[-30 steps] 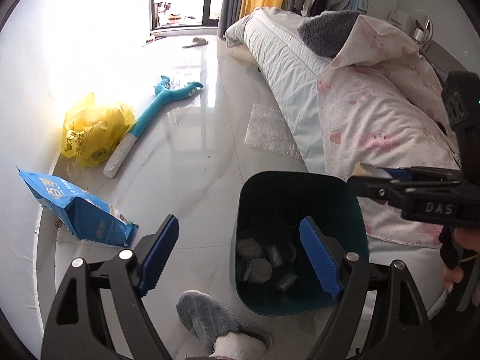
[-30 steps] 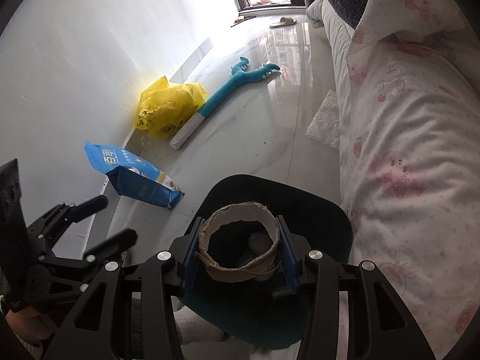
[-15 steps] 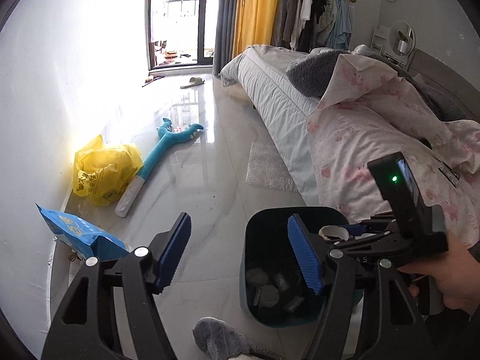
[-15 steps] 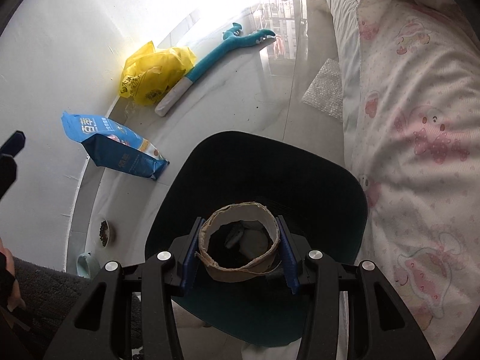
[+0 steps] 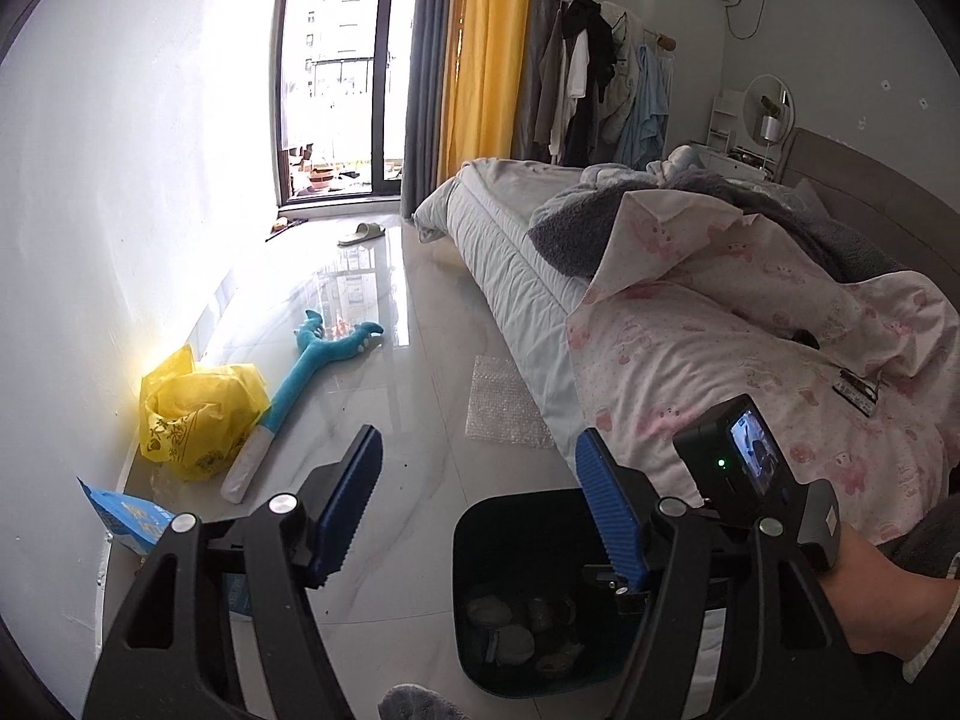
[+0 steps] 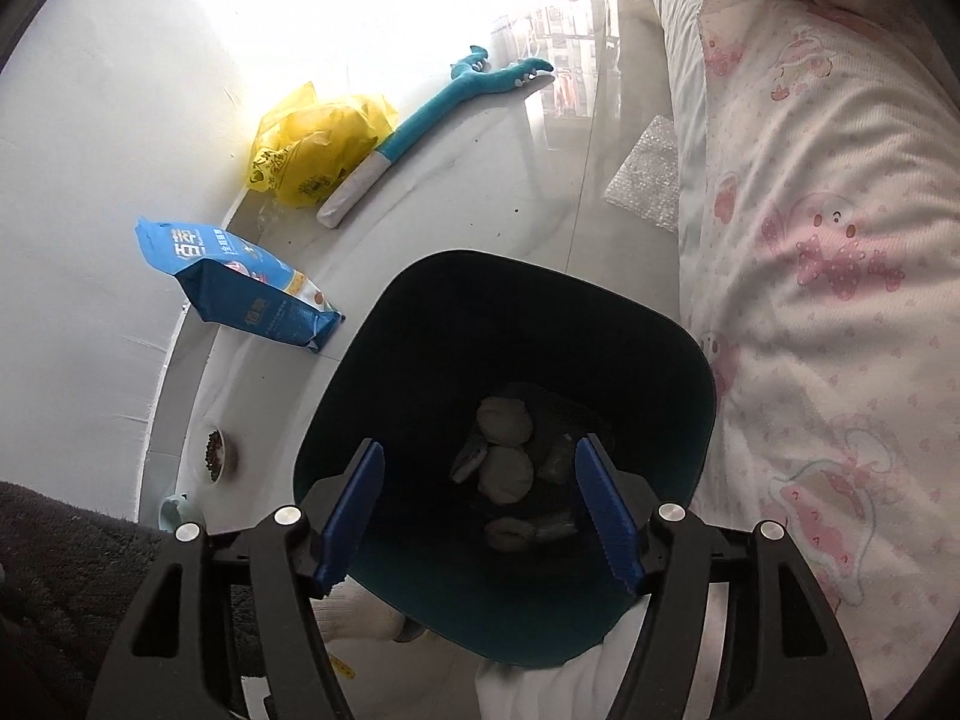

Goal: Collect trash
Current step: 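Open the left gripper to drop the tissue pack while the right releases the tape roll, then move both grippers back over the bed toward the black-and-white wrapper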

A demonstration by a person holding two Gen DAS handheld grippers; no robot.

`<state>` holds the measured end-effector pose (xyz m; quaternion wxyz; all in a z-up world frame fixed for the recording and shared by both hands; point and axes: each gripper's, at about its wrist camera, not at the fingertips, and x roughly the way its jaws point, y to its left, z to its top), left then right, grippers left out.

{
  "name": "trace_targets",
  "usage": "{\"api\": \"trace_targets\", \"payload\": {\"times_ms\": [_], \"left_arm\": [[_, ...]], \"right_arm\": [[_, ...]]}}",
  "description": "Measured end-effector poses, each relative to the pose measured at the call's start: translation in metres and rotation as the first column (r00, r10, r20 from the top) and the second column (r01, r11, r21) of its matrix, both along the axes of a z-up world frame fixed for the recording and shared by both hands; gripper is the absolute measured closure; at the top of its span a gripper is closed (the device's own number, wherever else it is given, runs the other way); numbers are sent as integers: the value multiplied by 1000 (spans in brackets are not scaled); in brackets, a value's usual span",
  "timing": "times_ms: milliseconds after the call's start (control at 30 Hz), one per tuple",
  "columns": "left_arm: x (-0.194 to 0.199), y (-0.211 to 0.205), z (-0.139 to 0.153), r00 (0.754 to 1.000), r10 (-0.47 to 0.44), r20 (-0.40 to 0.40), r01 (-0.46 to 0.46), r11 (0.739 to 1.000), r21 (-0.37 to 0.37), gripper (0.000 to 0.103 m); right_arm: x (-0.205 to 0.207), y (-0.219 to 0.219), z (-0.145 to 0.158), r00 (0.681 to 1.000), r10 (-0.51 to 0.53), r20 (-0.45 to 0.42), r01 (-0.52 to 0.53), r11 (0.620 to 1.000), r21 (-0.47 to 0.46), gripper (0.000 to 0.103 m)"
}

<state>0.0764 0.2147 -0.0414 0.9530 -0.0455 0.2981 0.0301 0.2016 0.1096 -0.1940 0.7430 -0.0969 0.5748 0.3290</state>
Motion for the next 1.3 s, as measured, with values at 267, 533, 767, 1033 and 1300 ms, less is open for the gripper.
{"api": "trace_targets", "payload": {"times_ms": [267,533,767,1033,1300], "left_arm": [[9,-20,23,998,-28,53,30,999,-39,33],[27,-55,38,994,-76,78,78,996,-31,33],[47,-88,45,989,-124,84,128,991,-41,30],[63,-130,45,979,-188,76,188,982,11,25],[83,-161,38,967,-248,50,246,968,45,21]], "right_arm": [[-6,-15,38,997,38,70,-44,995,92,32],[-1,-58,81,983,4,186,-34,986,161,29],[6,-103,110,962,-59,267,3,979,203,26],[16,-151,128,929,-109,353,45,981,187,25],[31,-198,135,907,-181,380,110,973,201,22]]}}
